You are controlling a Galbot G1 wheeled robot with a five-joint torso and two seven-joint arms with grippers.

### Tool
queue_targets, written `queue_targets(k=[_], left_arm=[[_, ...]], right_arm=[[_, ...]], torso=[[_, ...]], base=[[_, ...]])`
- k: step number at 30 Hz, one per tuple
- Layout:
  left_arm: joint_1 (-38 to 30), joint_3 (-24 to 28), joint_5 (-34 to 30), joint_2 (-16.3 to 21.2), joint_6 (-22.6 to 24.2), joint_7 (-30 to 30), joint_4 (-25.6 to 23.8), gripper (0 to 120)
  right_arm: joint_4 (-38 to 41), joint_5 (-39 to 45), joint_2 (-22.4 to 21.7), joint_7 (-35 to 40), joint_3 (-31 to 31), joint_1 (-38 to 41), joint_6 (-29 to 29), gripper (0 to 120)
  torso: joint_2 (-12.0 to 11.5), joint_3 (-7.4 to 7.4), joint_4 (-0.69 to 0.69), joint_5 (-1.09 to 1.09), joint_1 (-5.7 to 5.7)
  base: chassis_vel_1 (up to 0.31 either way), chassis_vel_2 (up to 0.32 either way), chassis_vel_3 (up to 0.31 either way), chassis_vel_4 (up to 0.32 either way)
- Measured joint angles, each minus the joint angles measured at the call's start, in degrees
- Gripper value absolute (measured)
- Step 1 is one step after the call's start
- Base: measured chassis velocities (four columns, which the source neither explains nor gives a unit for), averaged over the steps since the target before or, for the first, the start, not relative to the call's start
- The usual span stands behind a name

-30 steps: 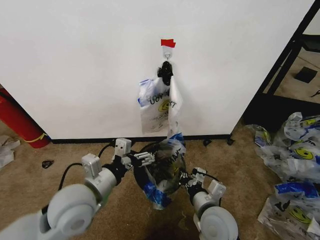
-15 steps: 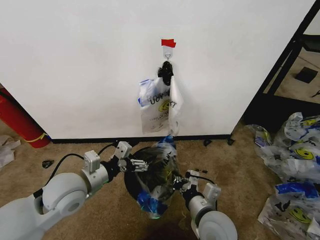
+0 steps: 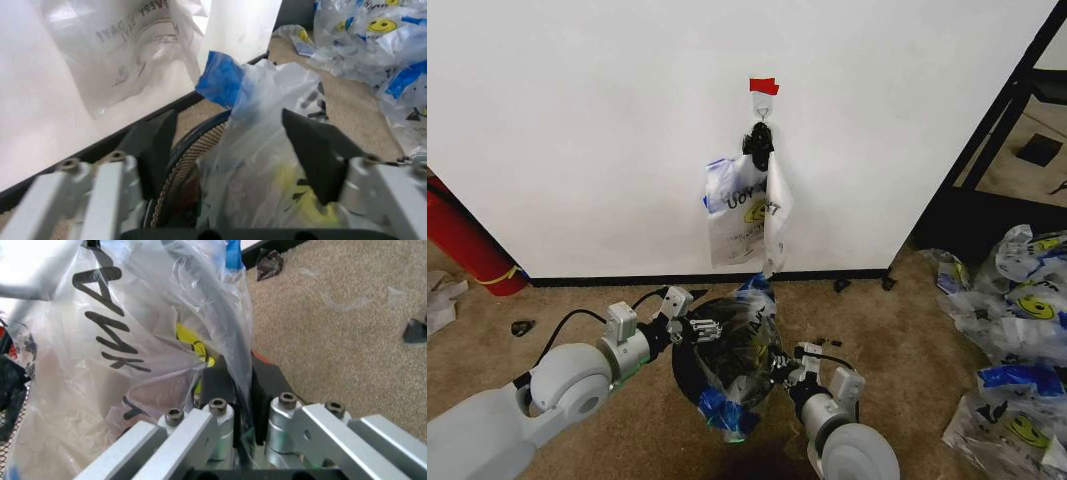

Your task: Pick up the garbage bag from the wall and place it over the trash bin.

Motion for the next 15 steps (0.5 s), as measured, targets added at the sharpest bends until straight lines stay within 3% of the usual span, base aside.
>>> queue_targets(k=[7,15], left_arm=[[0.37,0.64,-0.95,-0.57,-0.20,0.03,0.03,31],[0.18,1.28,-1.76,-1.19,-0.04,-0.31,-0.13,7]], right_arm=[[-0.31,-0.37,0.16,0.21,0.04,0.52,-0.37,1],[0.46,-0.58,0.17,0.34,0.10,-0.26,-0.43,1]], torso=[[0.00,0.00,0.00,0.00,0.00],[0.00,0.00,0.00,0.00,0.00]], base=[[0.000,0.000,0.000,0.000],[0.000,0.000,0.000,0.000]])
